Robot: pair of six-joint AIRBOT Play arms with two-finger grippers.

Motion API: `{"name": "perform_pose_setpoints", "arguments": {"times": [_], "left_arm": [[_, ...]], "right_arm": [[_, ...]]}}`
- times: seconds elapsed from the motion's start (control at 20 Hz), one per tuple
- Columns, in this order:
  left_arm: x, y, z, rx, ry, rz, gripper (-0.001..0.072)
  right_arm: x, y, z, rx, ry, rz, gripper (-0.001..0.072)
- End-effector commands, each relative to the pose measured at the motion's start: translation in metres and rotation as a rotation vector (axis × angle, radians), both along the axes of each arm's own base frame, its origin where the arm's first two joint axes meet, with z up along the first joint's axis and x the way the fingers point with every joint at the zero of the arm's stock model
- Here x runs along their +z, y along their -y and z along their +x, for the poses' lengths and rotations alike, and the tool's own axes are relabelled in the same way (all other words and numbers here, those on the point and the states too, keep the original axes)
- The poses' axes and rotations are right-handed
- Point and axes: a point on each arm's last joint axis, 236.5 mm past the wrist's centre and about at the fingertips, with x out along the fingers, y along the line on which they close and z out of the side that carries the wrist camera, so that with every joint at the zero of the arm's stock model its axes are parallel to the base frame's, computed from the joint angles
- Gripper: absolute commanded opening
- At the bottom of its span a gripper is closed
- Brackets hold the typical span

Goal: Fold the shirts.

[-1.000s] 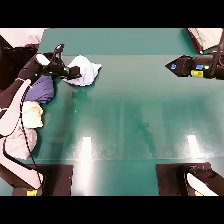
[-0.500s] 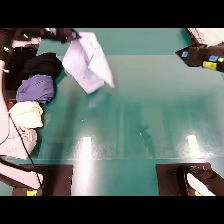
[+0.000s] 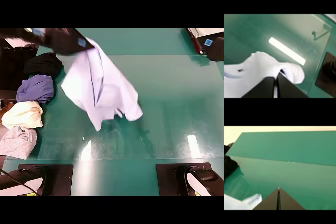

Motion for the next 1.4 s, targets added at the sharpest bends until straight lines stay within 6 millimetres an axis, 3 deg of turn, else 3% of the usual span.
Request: {"name": "perform_pose_setpoints", "arguments": {"times": [0.0,0.1,0.15,0.2,0.25,0.35,0.4,0.5,0.7,0.85,0.95,1.15,1.35], "left_arm": [[-0.077,0.021,-0.002,-0.022,-0.112,0.116,0.0021],[-0.136,0.021,0.014,0.013,-0.218,0.171,0.0023],[-0.16,0.012,0.026,0.06,-0.271,0.202,0.0232],[-0.172,0.0,0.038,0.129,-0.341,0.204,0.056],[-0.175,-0.016,0.05,0.208,-0.403,0.185,0.062],[-0.177,-0.056,0.053,0.258,-0.468,0.201,0.0612],[-0.18,-0.077,0.044,0.266,-0.522,0.227,0.0612],[-0.191,-0.099,0.029,0.316,-0.582,0.232,0.0612],[-0.257,-0.106,-0.033,0.374,-0.685,0.233,0.0612],[-0.316,-0.118,-0.053,0.481,-0.728,0.235,0.0612],[-0.338,-0.118,-0.05,0.523,-0.734,0.207,0.0612],[-0.354,-0.103,-0.024,0.541,-0.725,0.098,0.0612],[-0.365,-0.086,-0.018,0.51,-0.782,0.018,0.0609]], "right_arm": [[0.005,-0.001,-0.013,0.009,0.005,-0.007,0.0018],[0.005,-0.001,-0.018,0.014,0.004,-0.01,0.0018],[0.005,-0.001,-0.02,0.016,0.001,-0.012,0.0018],[0.003,-0.002,-0.02,0.019,-0.005,-0.014,0.0018],[0.0,-0.002,-0.021,0.024,-0.018,-0.018,0.0018],[-0.005,-0.003,-0.023,0.031,-0.037,-0.027,0.0018],[-0.006,-0.003,-0.022,0.031,-0.04,-0.028,0.0018],[-0.009,-0.004,-0.019,0.032,-0.051,-0.028,0.0018],[-0.033,-0.007,-0.01,0.051,-0.133,-0.036,0.0018],[-0.047,-0.01,-0.005,0.065,-0.186,-0.037,0.0018],[-0.053,-0.011,-0.003,0.069,-0.204,-0.04,0.0018],[-0.054,-0.011,-0.004,0.071,-0.21,-0.042,0.0018],[-0.058,-0.012,-0.007,0.079,-0.227,-0.047,0.0018]]}}
